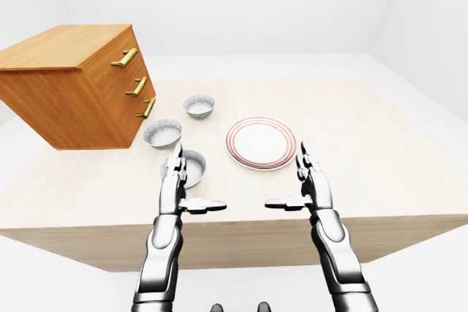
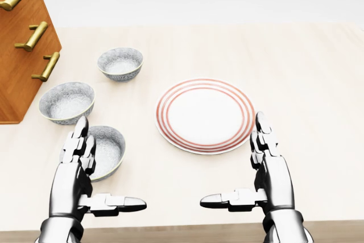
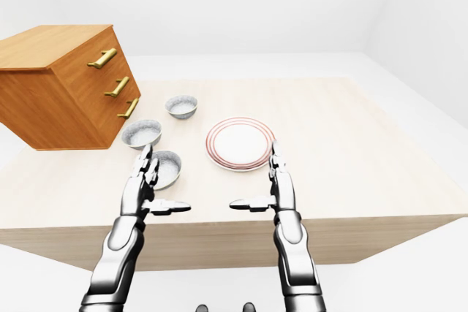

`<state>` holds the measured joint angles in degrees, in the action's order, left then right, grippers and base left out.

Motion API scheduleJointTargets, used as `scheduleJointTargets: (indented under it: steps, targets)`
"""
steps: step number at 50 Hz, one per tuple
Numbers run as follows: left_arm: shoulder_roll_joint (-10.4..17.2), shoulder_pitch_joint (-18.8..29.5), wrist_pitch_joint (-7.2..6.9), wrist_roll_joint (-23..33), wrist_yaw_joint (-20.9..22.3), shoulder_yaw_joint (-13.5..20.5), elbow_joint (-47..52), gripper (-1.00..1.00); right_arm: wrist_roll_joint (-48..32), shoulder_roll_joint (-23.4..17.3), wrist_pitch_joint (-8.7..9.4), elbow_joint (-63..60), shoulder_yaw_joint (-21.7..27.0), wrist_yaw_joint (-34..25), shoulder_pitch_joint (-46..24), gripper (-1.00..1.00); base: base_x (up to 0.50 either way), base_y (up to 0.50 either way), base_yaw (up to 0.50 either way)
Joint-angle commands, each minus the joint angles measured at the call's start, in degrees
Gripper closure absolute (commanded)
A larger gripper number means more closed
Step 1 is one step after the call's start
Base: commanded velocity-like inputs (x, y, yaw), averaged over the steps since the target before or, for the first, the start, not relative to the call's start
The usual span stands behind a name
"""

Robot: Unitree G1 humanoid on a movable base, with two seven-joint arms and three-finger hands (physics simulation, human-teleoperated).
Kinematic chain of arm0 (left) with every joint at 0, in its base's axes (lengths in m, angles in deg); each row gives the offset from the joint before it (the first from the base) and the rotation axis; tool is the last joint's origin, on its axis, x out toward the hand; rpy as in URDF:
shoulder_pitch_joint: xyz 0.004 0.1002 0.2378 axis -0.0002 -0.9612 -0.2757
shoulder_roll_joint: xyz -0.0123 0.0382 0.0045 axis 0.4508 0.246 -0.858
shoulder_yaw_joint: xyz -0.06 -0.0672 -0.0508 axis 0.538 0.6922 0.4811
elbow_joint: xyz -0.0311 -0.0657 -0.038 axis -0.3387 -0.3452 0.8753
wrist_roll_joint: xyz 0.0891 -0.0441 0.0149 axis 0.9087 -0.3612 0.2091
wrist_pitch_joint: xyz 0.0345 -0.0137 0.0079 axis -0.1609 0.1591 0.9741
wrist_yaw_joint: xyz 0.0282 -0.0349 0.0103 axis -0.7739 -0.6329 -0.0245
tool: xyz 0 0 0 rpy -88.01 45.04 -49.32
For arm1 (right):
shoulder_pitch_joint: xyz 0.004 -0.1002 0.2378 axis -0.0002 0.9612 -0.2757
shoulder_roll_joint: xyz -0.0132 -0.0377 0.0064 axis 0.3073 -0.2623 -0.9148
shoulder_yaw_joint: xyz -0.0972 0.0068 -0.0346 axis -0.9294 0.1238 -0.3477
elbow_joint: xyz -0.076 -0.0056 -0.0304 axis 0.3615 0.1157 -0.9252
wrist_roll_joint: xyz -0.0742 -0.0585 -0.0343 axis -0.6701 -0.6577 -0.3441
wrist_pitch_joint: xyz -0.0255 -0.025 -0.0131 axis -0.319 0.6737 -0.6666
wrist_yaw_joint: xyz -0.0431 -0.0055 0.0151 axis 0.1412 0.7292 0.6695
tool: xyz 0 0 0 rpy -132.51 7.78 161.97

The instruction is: Put the bowl at the front on the plate.

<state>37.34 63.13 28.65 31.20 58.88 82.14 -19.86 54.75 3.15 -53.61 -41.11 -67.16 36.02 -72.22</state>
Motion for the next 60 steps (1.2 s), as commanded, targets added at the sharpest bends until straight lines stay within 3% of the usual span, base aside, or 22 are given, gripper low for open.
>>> scheduleJointTargets:
  steps: [1, 10, 12, 13, 16, 19, 25, 27, 33, 38, 43, 49, 51, 54, 55, 57, 59, 60]
  targets:
    - [0.6, -0.7, -1.12, -0.8, 1.9, 0.9, 0.9, -1.00, 0.0, -0.7, 0.34, 0.6, 1.2, -1.0, -0.4, -1.00, 0.00, 0.00, 0.00]
    - [0.3, -2.4, -1.73, -1.5, 1.2, 1.5, 5.0, -1.00, -0.2, -0.7, 0.07, 1.2, 1.2, -0.9, -0.5, -1.00, 0.00, 0.00, 0.00]
    - [0.2, -3.0, -2.68, -2.3, 1.0, 2.0, 6.7, -1.00, -0.4, -0.7, 0.33, 1.0, 1.1, -0.8, -0.5, -1.00, 0.00, 0.00, 0.00]
    - [0.3, -3.0, -3.90, -3.3, 0.5, 2.8, 7.8, -1.00, -0.4, -0.6, 0.46, 0.7, 1.0, -0.8, -0.3, -1.00, 0.00, 0.00, 0.00]
    - [0.7, -1.9, -4.98, -4.6, -0.2, 4.1, 7.6, -1.00, -0.4, -0.6, 0.32, 1.0, 1.1, -0.8, -0.4, -1.00, 0.00, 0.00, 0.00]
    - [1.0, 1.7, -4.98, -6.0, -4.8, 6.8, 4.5, -1.00, -0.8, -0.7, 0.20, 1.3, 1.0, -0.6, -0.5, -1.00, 0.00, 0.00, 0.00]
    - [2.1, 1.7, -4.98, -6.3, -9.4, 8.6, 5.3, -1.00, -0.8, -0.7, -0.25, 2.0, 1.1, -0.7, -0.7, -1.00, 0.00, 0.00, 0.00]
    - [2.3, 1.8, -4.98, -6.3, -12.7, 10.2, 6.4, -1.00, -0.9, -0.7, -0.05, 1.8, 1.1, -0.7, -0.7, -1.00, 0.00, 0.00, 0.00]
    - [2.9, 0.3, -4.98, -7.6, -15.6, 12.7, 9.9, -1.00, -0.9, -0.7, 0.22, 1.5, 1.1, -0.6, -0.7, -1.00, 0.00, 0.00, 0.00]
    - [2.4, -1.3, -4.98, -7.8, -20.5, 15.8, 12.0, -1.00, -1.1, -0.7, -0.31, 2.4, 1.1, -0.5, -0.9, -1.00, 0.00, 0.00, 0.00]
    - [2.2, -1.7, -4.98, -6.9, -25.7, 18.0, 12.0, -1.00, -1.2, -0.7, 0.40, 1.4, 0.9, -0.6, -0.7, -1.00, 0.00, 0.00, 0.00]
    - [1.9, -3.3, -4.98, -8.3, -28.8, 20.1, 13.3, -1.00, -1.2, -0.7, 0.23, 1.9, 0.9, -0.7, -0.9, -1.00, 0.00, 0.00, 0.00]
    - [1.6, -3.7, -3.79, -6.5, -30.8, 21.3, 12.9, -1.00, -1.3, -0.6, 0.85, 1.2, 0.8, -0.6, -0.7, -1.00, 0.00, 0.00, 0.00]
    - [1.5, -4.6, -3.95, -7.1, -30.8, 22.1, 13.5, -1.00, -1.2, -0.7, 0.10, 1.9, 1.0, -0.7, -0.7, -1.00, 0.00, 0.00, 0.00]
    - [1.1, -5.3, -2.50, -7.0, -30.8, 22.7, 14.0, -1.00, -1.2, -0.7, 0.50, 1.3, 0.9, -0.7, -0.5, -1.00, 0.00, 0.00, 0.00]
    - [0.7, -6.4, -2.13, -7.5, -30.8, 23.3, 15.1, -1.00, -1.3, -0.7, 0.48, 1.3, 0.9, -0.6, -0.5, -1.00, 0.00, 0.00, 0.00]
    - [0.1, -7.1, 0.24, -5.1, -30.8, 24.1, 14.9, -1.00, -1.2, -0.7, 0.00, 1.9, 1.1, -0.6, -0.6, -1.00, 0.00, 0.00, 0.00]
    - [-0.2, -6.8, 0.53, -3.3, -30.8, 24.7, 14.5, -1.00, -1.1, -0.7, 0.05, 1.8, 1.1, -0.6, -0.6, -1.00, 0.00, 0.00, 0.00]
